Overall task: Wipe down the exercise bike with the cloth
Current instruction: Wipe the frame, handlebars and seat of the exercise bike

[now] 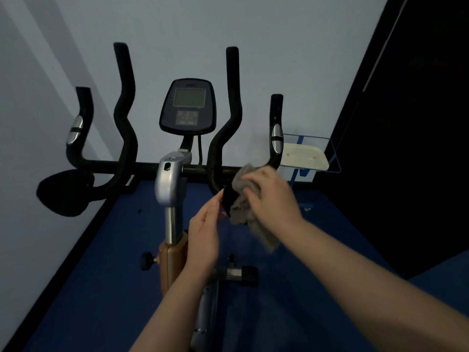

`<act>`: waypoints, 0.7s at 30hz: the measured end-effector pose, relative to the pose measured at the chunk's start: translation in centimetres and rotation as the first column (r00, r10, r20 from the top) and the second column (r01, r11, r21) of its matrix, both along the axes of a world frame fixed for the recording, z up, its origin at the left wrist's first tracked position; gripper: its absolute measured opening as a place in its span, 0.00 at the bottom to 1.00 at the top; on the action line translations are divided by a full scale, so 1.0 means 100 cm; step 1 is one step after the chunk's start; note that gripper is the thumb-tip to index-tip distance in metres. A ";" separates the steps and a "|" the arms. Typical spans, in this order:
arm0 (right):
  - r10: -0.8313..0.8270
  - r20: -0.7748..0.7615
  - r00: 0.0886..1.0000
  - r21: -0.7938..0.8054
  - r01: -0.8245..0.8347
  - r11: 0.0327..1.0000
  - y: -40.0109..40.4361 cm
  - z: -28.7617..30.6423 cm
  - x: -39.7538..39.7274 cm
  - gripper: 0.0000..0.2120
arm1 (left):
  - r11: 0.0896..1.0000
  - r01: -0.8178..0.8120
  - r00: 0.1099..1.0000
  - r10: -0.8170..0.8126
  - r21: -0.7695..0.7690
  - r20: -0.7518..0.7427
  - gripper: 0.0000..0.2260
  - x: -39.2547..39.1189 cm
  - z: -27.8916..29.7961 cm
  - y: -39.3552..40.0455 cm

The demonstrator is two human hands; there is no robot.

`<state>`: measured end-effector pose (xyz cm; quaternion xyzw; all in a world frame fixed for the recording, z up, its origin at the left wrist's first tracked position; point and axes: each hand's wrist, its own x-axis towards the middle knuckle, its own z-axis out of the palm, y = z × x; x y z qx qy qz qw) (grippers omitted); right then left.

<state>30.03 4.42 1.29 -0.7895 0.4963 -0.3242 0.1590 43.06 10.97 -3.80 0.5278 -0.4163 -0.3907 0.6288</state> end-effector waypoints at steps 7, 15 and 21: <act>-0.089 -0.173 0.981 -0.118 0.069 0.991 0.012 -0.013 0.013 0.21 | 1.000 -0.012 1.000 0.011 -0.022 -0.018 0.14 0.001 0.004 -0.007; 0.069 -0.254 0.965 -0.120 -0.102 0.988 0.008 -0.005 0.004 0.13 | 0.996 -0.063 0.998 0.062 -0.056 -0.021 0.15 -0.001 0.006 -0.007; 0.063 -0.276 0.959 -0.131 -0.102 0.986 0.035 -0.019 -0.002 0.10 | 0.997 -0.070 0.997 0.070 -0.019 -0.025 0.12 -0.004 0.002 -0.005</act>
